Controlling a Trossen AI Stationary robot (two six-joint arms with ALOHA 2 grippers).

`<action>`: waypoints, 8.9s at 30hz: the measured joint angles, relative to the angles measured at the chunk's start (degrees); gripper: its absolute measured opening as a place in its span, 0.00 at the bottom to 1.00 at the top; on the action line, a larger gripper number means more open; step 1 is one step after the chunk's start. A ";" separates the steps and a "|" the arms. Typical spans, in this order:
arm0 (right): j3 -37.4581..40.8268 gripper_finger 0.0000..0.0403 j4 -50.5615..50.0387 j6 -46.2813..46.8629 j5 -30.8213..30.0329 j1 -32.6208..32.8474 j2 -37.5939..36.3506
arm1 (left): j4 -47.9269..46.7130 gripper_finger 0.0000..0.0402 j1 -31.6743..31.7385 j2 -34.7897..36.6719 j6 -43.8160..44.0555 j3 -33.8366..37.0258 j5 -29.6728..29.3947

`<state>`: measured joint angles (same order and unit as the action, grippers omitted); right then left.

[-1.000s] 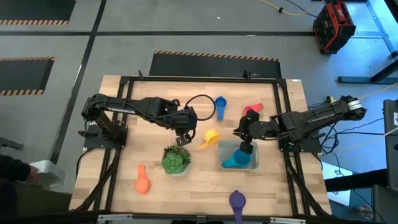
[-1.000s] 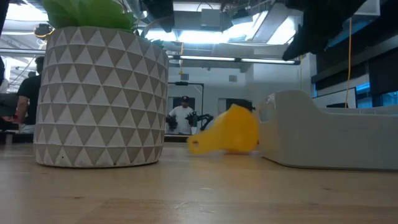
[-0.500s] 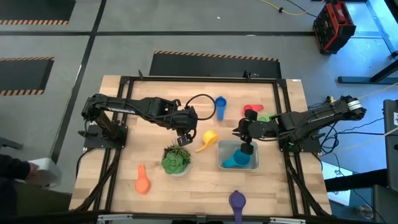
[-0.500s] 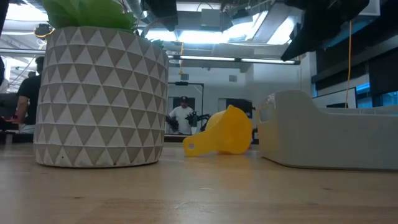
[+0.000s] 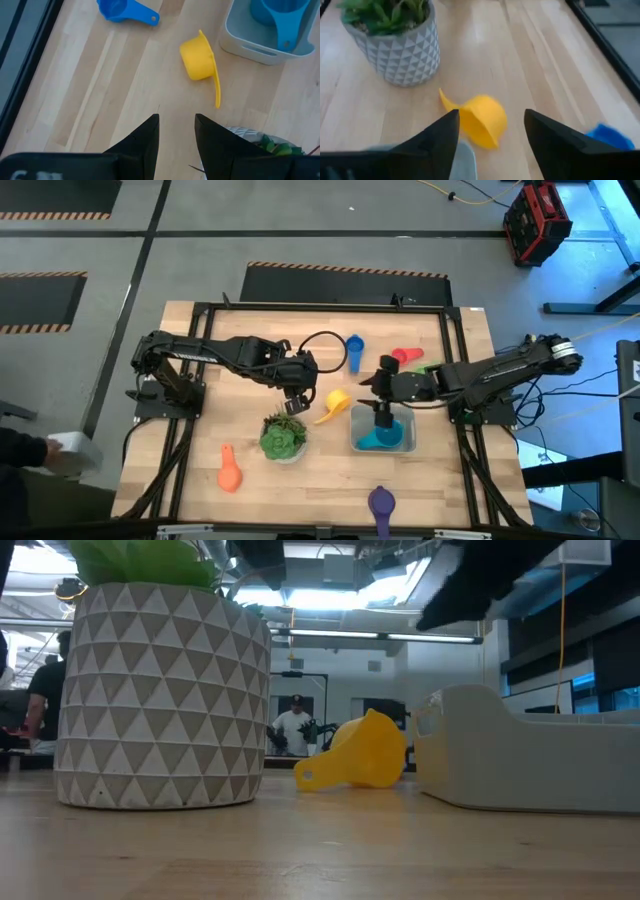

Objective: Nest measuring cups in basket
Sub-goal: Stack the yellow measuring cup on top of the blue measuring cup in the grey bin

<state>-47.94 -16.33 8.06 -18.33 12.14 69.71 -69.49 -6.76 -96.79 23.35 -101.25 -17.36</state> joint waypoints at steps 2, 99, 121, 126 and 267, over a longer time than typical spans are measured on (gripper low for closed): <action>-0.02 0.58 3.09 -3.79 0.00 -0.23 2.35 | 0.00 0.29 0.00 0.00 0.00 0.00 0.01; -21.83 0.28 -14.05 -9.78 18.95 -18.32 38.73 | 0.17 0.29 -0.02 0.02 0.00 0.04 0.06; -34.72 0.03 -31.62 -10.37 19.14 -17.66 35.87 | -2.02 0.29 -2.68 10.86 -7.27 0.04 -0.26; -44.24 0.03 -42.07 -9.75 20.79 -15.68 33.76 | -1.03 0.29 -8.93 20.22 -7.45 5.09 -5.99; -0.48 0.09 -30.63 30.64 25.46 -0.31 8.61 | 45.09 0.29 -20.55 46.66 -7.45 59.74 -7.11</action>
<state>-48.42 -46.96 38.70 7.14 11.84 78.32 -24.40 -27.31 -50.13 15.90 -41.52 -24.47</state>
